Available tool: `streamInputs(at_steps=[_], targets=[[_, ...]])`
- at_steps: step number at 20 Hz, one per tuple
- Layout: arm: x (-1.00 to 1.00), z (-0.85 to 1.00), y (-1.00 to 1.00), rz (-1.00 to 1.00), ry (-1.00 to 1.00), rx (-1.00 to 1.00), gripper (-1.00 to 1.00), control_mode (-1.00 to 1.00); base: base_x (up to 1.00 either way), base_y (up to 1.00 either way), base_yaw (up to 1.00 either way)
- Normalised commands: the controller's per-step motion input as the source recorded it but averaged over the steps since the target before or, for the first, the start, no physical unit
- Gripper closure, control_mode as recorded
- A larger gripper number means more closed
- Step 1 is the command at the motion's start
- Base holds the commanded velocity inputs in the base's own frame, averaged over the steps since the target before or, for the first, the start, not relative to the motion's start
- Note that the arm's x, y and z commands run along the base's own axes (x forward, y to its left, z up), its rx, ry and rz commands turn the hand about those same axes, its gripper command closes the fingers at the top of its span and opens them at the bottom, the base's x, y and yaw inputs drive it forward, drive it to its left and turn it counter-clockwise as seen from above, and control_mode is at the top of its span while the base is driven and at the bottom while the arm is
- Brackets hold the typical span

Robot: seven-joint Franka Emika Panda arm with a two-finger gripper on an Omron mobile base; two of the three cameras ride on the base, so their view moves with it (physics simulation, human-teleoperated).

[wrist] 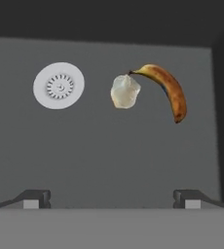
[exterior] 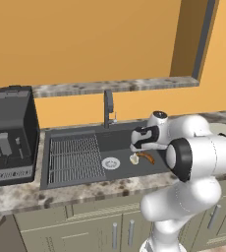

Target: Remove the garlic and banana from the sink. Then move the bowl and cup from the counter to the sink for washing.

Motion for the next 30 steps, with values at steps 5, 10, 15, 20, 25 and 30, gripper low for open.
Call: streamInputs(at_steps=[5, 10, 15, 20, 25, 30], targets=[[0.13, -0.07, 0.0, -0.02, 0.0, 0.0, -1.0, -1.0, 0.0, 0.0, 0.0], [0.14, -0.06, 0.0, -0.03, 0.0, 0.0, -1.0, -1.0, 0.0, 0.0, 0.0], [0.15, -0.05, 0.0, -0.04, -0.01, 0.0, -1.0, -1.0, 0.0, 0.0, 0.0], [0.14, -0.06, 0.0, -0.04, -0.01, 0.0, -1.0, -1.0, 0.0, 0.0, 0.0], [0.1, -0.09, 0.0, -0.04, -0.03, 0.0, -1.0, -1.0, 0.0, 0.0, 0.0], [0.09, -0.1, 0.0, -0.03, -0.07, 0.0, -1.0, -1.0, 0.0, 0.0, 0.0]])
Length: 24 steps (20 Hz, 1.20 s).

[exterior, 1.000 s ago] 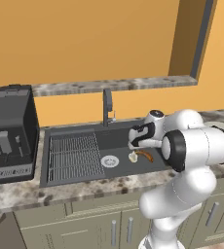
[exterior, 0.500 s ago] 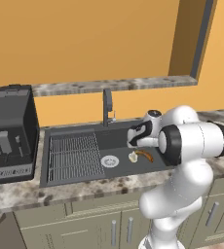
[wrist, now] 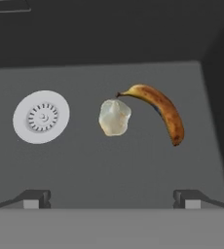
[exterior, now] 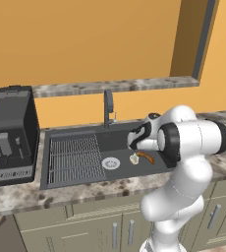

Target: Remove the garlic and banana from the sink. Then move the bowl and cup from the counter to the sink for washing.

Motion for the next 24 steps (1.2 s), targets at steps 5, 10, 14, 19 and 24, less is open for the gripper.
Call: streamInputs(at_steps=[5, 10, 14, 19, 24], targets=[[0.07, -0.1, 0.0, -0.03, -0.09, 0.0, -1.0, -1.0, 0.0, 0.0, 0.0], [0.1, -0.06, 0.0, -0.01, -0.07, 0.0, -1.0, -1.0, 0.0, 0.0, 0.0], [0.06, -0.01, 0.0, 0.0, 0.0, 0.0, -1.0, -1.0, 0.0, 0.0, 0.0], [0.05, -0.01, 0.0, 0.0, 0.03, 0.0, -1.0, -1.0, 0.0, 0.0, 0.0], [0.12, -0.03, 0.0, 0.0, 0.0, 0.0, -1.0, -1.0, 0.0, 0.0, 0.0]])
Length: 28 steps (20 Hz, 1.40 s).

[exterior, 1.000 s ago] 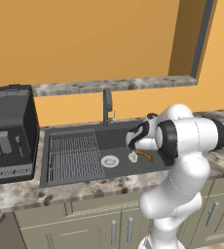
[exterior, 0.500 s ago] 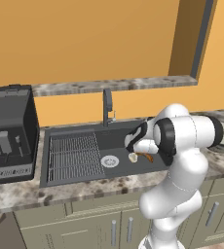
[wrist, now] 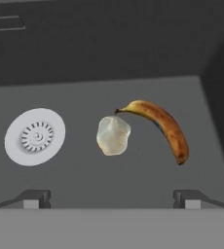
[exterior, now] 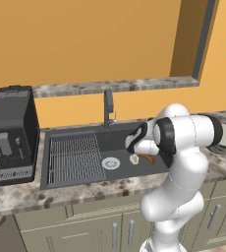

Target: Remove the garlic and banana from the sink. Then move the bowl and cup from the counter to the sink for washing.

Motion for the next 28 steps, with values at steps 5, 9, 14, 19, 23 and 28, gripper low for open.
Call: streamInputs(at_steps=[5, 9, 14, 19, 23, 28], targets=[[0.11, -0.06, 0.0, 0.0, 0.0, 0.0, -1.0, -1.0, 0.0, 0.0, 0.0], [0.07, -0.1, 0.0, 0.0, 0.0, 0.0, -1.0, -1.0, 0.0, 0.0, 0.0], [0.05, -0.13, 0.0, -0.01, 0.0, 0.0, -1.0, -1.0, 0.0, 0.0, 0.0], [0.02, -0.14, 0.0, -0.01, 0.0, 0.0, -1.0, -1.0, 0.0, 0.0, 0.0], [0.0, -0.14, 0.0, -0.01, 0.0, 0.0, -1.0, -1.0, 0.0, 0.0, 0.0], [0.0, -0.12, 0.0, -0.01, 0.0, 0.0, -1.0, -1.0, 0.0, 0.0, 0.0]])
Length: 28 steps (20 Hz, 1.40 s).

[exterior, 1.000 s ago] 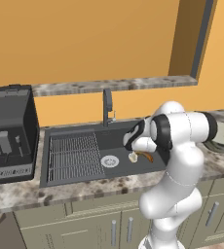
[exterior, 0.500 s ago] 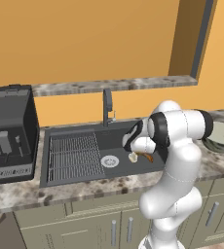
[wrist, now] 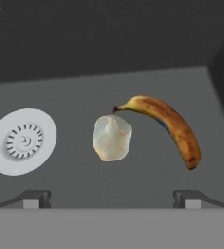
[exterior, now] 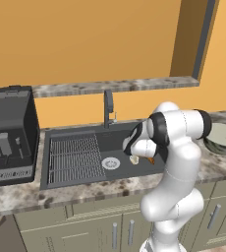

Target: Remove the garlic and banana from the sink. Then move the bowl and cup from the counter to the sink for washing.

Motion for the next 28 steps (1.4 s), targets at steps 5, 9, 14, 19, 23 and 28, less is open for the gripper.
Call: streamInputs(at_steps=[5, 9, 14, 19, 23, 28], targets=[[0.0, -0.09, 0.0, 0.0, 0.0, 0.0, -1.0, -1.0, 0.0, 0.0, 0.0], [0.0, -0.1, 0.0, -0.01, 0.0, 0.0, -1.0, -1.0, 0.0, 0.0, 0.0], [0.02, -0.13, 0.0, -0.01, 0.0, 0.0, -1.0, -1.0, 0.0, 0.0, 0.0], [0.06, -0.12, 0.0, 0.0, 0.0, 0.0, -1.0, -1.0, 0.0, 0.0, 0.0], [0.07, -0.12, 0.0, -0.01, 0.0, 0.0, -1.0, -1.0, 0.0, 0.0, 0.0], [0.06, -0.11, 0.0, -0.01, -0.01, 0.0, -1.0, -1.0, 0.0, 0.0, 0.0]])
